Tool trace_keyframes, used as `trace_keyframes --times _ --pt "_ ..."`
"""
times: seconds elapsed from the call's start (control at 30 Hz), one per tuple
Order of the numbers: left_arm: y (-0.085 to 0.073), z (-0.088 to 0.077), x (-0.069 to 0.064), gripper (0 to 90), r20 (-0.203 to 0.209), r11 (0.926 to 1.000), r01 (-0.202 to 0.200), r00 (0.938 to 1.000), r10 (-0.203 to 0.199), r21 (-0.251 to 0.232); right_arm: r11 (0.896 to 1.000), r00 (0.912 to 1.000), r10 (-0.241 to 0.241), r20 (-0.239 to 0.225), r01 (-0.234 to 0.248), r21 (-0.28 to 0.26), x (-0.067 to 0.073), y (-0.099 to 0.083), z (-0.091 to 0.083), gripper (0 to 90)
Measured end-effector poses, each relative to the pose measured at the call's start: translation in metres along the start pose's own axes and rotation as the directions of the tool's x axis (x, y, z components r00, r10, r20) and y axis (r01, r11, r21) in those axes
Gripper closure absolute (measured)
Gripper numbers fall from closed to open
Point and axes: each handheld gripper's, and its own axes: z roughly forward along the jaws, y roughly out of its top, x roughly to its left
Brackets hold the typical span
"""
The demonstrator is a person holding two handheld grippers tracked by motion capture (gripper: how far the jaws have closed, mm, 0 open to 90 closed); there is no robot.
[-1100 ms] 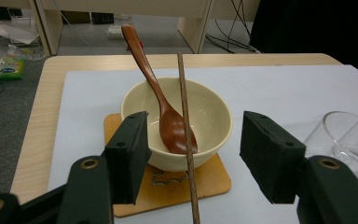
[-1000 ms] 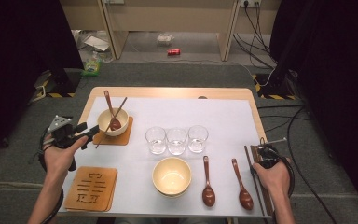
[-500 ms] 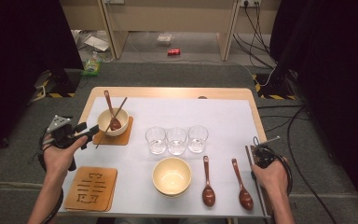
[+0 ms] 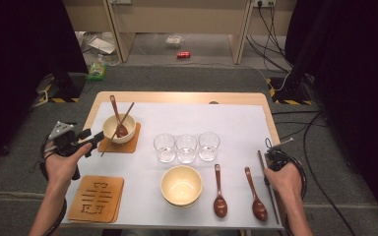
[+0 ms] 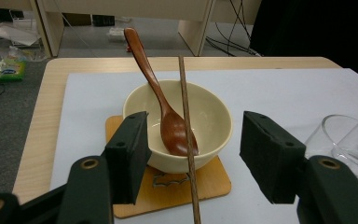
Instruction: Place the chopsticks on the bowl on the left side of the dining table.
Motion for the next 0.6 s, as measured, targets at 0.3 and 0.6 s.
trace_keyframes --times 0.3,0.6 --pt "0.000 -0.001 0.001 41.9 0.000 1.0000 -0.001 1.0000 0.001 0.000 0.994 0.9991 -0.008 -0.041 0.004 -0.113 0.006 0.010 -0.019 85.0" --pt "0.000 -0.002 0.001 41.9 -0.004 1.0000 0.002 1.0000 -0.002 -0.004 0.971 0.9985 -0.035 -0.042 0.024 -0.239 0.012 0.018 -0.032 85.0"
